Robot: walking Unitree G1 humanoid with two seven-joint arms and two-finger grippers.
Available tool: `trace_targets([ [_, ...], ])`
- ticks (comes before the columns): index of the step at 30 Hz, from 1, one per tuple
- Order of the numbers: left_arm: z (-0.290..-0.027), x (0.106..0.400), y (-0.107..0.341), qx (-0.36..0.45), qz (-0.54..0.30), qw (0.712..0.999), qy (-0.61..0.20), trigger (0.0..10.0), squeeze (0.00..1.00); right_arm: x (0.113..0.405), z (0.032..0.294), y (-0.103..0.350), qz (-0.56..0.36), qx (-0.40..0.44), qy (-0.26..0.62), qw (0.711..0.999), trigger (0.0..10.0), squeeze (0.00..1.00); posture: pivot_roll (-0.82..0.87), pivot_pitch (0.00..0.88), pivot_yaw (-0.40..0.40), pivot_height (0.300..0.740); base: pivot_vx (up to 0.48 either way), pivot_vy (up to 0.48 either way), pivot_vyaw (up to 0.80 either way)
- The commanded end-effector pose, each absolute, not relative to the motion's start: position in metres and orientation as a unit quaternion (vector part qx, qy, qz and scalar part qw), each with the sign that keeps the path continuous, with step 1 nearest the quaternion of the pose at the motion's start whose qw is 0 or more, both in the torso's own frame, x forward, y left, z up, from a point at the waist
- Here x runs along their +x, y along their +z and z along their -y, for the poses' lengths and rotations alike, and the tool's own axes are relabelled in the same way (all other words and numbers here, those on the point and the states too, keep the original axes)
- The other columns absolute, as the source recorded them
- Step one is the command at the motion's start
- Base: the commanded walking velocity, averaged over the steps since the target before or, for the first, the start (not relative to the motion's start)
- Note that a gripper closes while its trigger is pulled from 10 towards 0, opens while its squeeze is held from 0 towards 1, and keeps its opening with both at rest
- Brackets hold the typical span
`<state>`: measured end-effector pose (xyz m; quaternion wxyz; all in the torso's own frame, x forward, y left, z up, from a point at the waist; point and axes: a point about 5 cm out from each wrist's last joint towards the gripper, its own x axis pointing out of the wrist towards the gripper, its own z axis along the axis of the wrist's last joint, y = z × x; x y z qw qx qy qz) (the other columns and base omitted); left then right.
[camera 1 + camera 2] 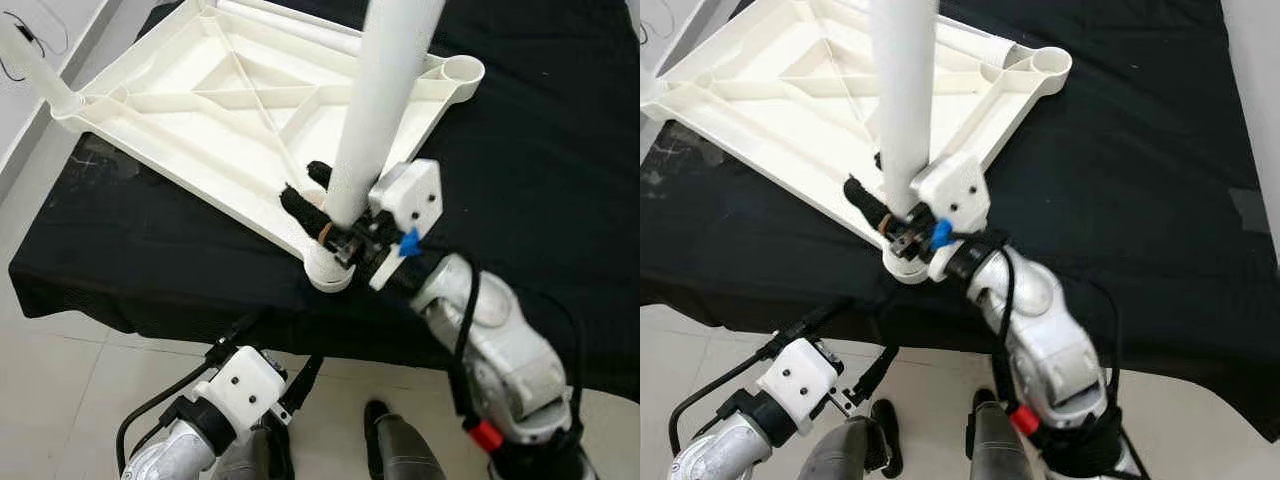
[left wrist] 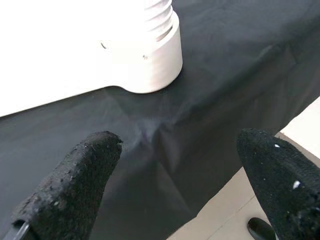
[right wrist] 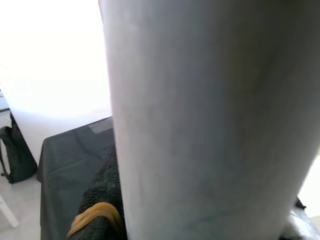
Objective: Building children table
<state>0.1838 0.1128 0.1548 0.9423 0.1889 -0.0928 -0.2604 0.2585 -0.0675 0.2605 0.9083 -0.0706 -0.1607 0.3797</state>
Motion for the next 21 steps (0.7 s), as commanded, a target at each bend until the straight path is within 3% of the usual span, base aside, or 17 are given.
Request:
trace_targets([
  [1,-0.114,0.182,0.147,0.192,0.077,0.943,-0.260,10.0,0.00,0.265,0.064,0.220,0.059,-0.088,0.376,0.921,10.0,0.00,0.01,0.393,0.066,0.740,0.000,0.000,0.00],
  [6,-0.114,0.183,0.147,0.193,0.079,0.943,-0.259,10.0,0.00,0.267,0.064,0.219,0.070,-0.124,0.358,0.923,10.0,0.00,0.01,0.389,0.065,0.740,0.000,0.000,0.00],
  [14,-0.114,0.185,0.147,0.195,0.080,0.943,-0.259,10.0,0.00,0.268,0.068,0.207,0.043,-0.145,0.268,0.951,10.0,0.00,0.01,0.378,0.068,0.740,0.000,0.000,0.00],
  [21,-0.113,0.186,0.145,0.195,0.079,0.942,-0.261,10.0,0.00,0.262,0.058,0.202,0.035,-0.134,0.269,0.953,10.0,0.00,0.01,0.363,0.067,0.740,0.000,0.000,0.00],
])
